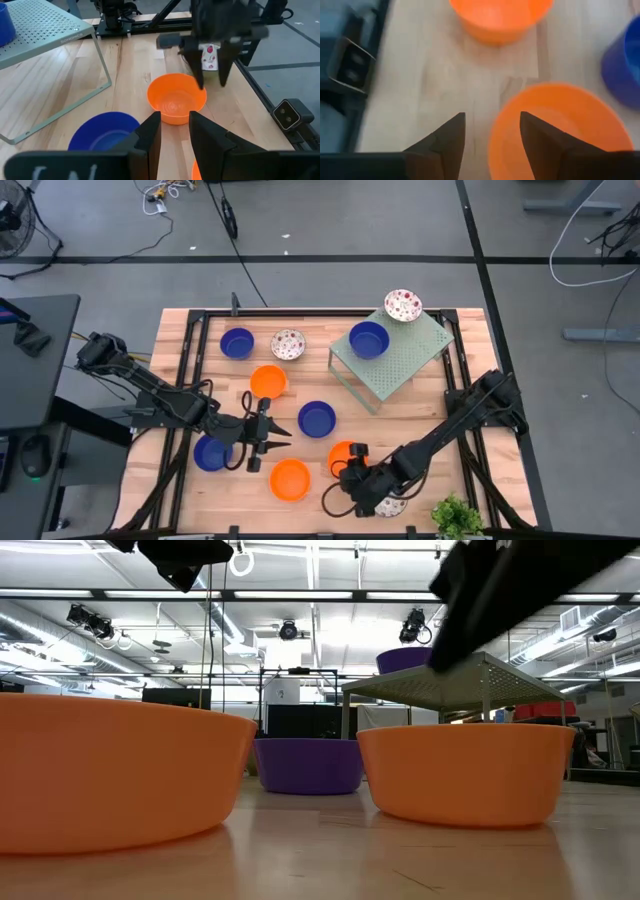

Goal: Pick & Place Mini bowls
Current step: Put the orange bowl on the shelf

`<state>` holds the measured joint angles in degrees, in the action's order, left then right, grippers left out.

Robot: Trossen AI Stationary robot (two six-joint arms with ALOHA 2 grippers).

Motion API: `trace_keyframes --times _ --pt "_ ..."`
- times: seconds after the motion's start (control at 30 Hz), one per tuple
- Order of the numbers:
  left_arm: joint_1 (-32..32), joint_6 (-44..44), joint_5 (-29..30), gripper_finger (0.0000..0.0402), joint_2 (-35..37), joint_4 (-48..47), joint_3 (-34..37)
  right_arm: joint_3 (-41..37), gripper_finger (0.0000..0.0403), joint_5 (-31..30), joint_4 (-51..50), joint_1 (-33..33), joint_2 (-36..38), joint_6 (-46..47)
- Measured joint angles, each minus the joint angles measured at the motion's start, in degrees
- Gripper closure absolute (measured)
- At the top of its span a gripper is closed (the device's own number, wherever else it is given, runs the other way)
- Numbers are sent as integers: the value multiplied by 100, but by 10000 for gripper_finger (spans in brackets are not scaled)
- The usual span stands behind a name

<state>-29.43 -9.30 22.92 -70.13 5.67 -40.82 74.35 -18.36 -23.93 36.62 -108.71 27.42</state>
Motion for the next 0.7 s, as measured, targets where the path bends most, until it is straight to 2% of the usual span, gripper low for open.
trace_keyframes --times 0.23,0.7 --pt "0 0 0 296 0 -6 0 13 224 248 -71 -57 -265 57" --pt "0 -13 0 296 0 -6 0 13 313 243 -283 -81 -358 -29"
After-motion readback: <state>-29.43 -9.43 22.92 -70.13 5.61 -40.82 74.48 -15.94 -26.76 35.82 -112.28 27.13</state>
